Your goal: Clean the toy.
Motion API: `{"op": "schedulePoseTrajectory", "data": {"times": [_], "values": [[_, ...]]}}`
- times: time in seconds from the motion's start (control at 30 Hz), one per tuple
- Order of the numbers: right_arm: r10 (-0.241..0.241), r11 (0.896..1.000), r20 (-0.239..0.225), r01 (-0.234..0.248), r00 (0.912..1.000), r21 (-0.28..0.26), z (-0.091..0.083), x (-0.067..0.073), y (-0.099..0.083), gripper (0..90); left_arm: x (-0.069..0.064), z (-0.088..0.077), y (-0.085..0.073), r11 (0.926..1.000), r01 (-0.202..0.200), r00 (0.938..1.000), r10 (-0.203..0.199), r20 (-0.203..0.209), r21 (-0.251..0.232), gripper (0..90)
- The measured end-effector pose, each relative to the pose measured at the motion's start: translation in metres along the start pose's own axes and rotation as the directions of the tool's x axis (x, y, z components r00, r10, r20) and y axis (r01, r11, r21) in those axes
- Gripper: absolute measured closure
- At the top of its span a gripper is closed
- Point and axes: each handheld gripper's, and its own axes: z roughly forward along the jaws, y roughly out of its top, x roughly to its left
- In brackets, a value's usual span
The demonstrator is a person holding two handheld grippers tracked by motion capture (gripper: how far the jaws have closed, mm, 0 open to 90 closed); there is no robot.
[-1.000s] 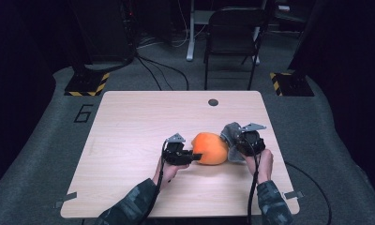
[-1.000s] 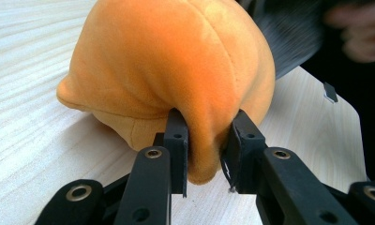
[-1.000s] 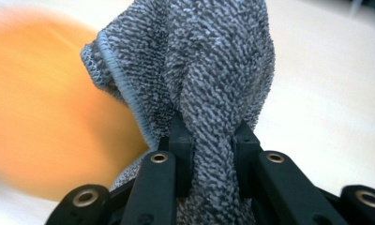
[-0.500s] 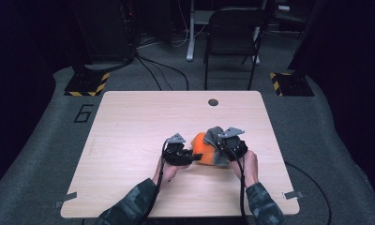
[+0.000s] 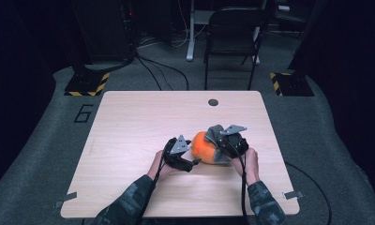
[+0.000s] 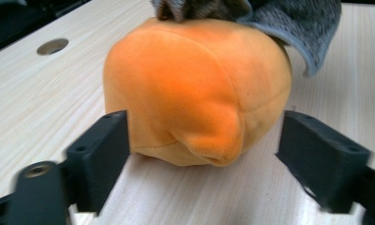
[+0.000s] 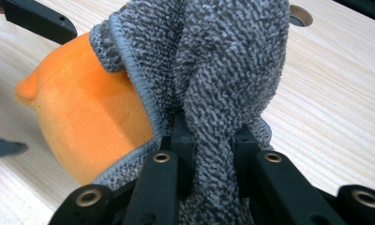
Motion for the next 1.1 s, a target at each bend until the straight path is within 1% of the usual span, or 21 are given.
{"op": "schedulePoseTrajectory", "data": {"times": [0.03, 0.07, 0.1, 0.17, 0.23, 0.27, 0.3, 0.33, 0.37, 0.43, 0.53, 0.57, 0.6, 0.63, 0.67, 0.73, 0.77, 0.93, 0.97, 1.03, 1.1], "values": [[0.003, 1.000, -0.006, -0.003, 1.0000, -0.003, 0.001, -0.002, 0.000, 77.3, -0.001, 0.003, -0.005, 0.9988, -0.045, 0.9989, 0.045, -0.013, 0.017, 11.0], [0.001, 1.000, -0.011, -0.001, 0.9999, 0.000, 0.001, -0.003, 0.000, 77.3, -0.001, 0.003, -0.005, 0.9988, -0.045, 0.9989, 0.045, -0.013, 0.017, 10.2], [0.011, 1.000, -0.011, -0.011, 0.9999, 0.002, 0.001, -0.003, 0.001, 77.3, -0.002, 0.006, -0.008, 0.9961, -0.083, 0.9960, 0.084, -0.030, 0.029, 10.4], [0.015, 1.000, -0.012, -0.015, 0.9998, 0.001, 0.002, -0.004, 0.001, 77.3, -0.002, 0.008, -0.009, 0.9952, -0.094, 0.9950, 0.095, -0.031, 0.027, 9.7], [0.011, 1.000, -0.016, -0.011, 0.9998, 0.003, 0.002, -0.004, 0.001, 77.3, -0.006, 0.010, -0.010, 0.9907, -0.136, 0.9890, 0.136, -0.058, 0.009, 9.9], [0.011, 1.000, -0.016, -0.011, 0.9998, 0.003, 0.002, -0.004, 0.001, 77.3, -0.006, 0.010, -0.010, 0.9907, -0.136, 0.9890, 0.136, -0.058, 0.009, 10.6], [0.016, 1.000, -0.016, -0.016, 0.9997, 0.004, 0.002, -0.004, 0.001, 77.3, -0.007, 0.011, -0.009, 0.9887, -0.149, 0.9859, 0.150, -0.075, 0.007, 10.6], [0.017, 1.000, -0.017, -0.017, 0.9997, 0.000, 0.002, -0.005, 0.001, 77.3, -0.010, 0.012, -0.009, 0.9817, -0.190, 0.9793, 0.190, -0.070, 0.004, 11.2], [0.017, 1.000, -0.018, -0.017, 0.9997, 0.000, 0.003, -0.005, 0.001, 77.3, -0.012, 0.013, -0.009, 0.9793, -0.202, 0.9757, 0.202, -0.086, 0.005, 12.7], [0.013, 1.000, -0.018, -0.013, 0.9998, -0.004, 0.003, -0.005, 0.001, 77.3, -0.014, 0.015, -0.009, 0.9741, -0.226, 0.9707, 0.226, -0.082, 0.004, 14.5], [0.013, 1.000, -0.017, -0.013, 0.9998, -0.003, 0.003, -0.005, 0.001, 77.3, -0.015, 0.017, -0.010, 0.9713, -0.238, 0.9675, 0.237, -0.088, 0.004, 18.9], [0.014, 1.000, -0.017, -0.014, 0.9998, -0.004, 0.003, -0.005, 0.001, 77.2, -0.015, 0.017, -0.011, 0.9682, -0.250, 0.9633, 0.249, -0.100, 0.001, 21.9], [0.014, 1.000, -0.017, -0.014, 0.9998, -0.004, 0.003, -0.005, 0.001, 77.2, -0.015, 0.018, -0.012, 0.9677, -0.252, 0.9622, 0.250, -0.109, -0.008, 21.9], [0.021, 1.000, -0.017, -0.021, 0.9996, -0.003, 0.004, -0.006, 0.001, 77.2, -0.015, 0.019, -0.012, 0.9682, -0.250, 0.9632, 0.247, -0.107, -0.016, 27.2], [0.021, 1.000, -0.017, -0.021, 0.9996, -0.003, 0.004, -0.006, 0.001, 77.2, -0.015, 0.019, -0.013, 0.9663, -0.257, 0.9605, 0.253, -0.115, -0.018, 27.2], [0.028, 1.000, -0.016, -0.028, 0.9995, -0.007, 0.004, -0.005, 0.001, 77.1, -0.016, 0.021, -0.015, 0.9637, -0.266, 0.9585, 0.261, -0.114, -0.025, 35.6], [0.031, 0.999, -0.016, -0.031, 0.9994, -0.008, 0.004, -0.005, 0.001, 77.1, -0.017, 0.022, -0.016, 0.9616, -0.274, 0.9550, 0.269, -0.126, -0.023, 41.1], [0.036, 0.999, -0.021, -0.037, 0.9991, -0.024, 0.003, -0.006, 0.001, 76.8, -0.017, 0.022, -0.017, 0.9656, -0.258, 0.9583, 0.252, -0.135, -0.032, 61.6], [0.045, 0.998, -0.027, -0.046, 0.9986, -0.041, -0.001, -0.009, 0.000, 76.7, -0.017, 0.022, -0.016, 0.9697, -0.242, 0.9621, 0.235, -0.138, -0.033, 64.2], [0.066, 0.996, -0.029, -0.067, 0.9974, -0.067, -0.008, -0.015, 0.000, 76.6, -0.018, 0.022, -0.015, 0.9720, -0.232, 0.9643, 0.225, -0.139, -0.035, 67.7], [0.097, 0.991, 0.006, -0.096, 0.9952, -0.089, -0.017, -0.024, -0.001, 76.6, -0.018, 0.021, -0.014, 0.9735, -0.226, 0.9655, 0.219, -0.140, -0.034, 69.5]]}}
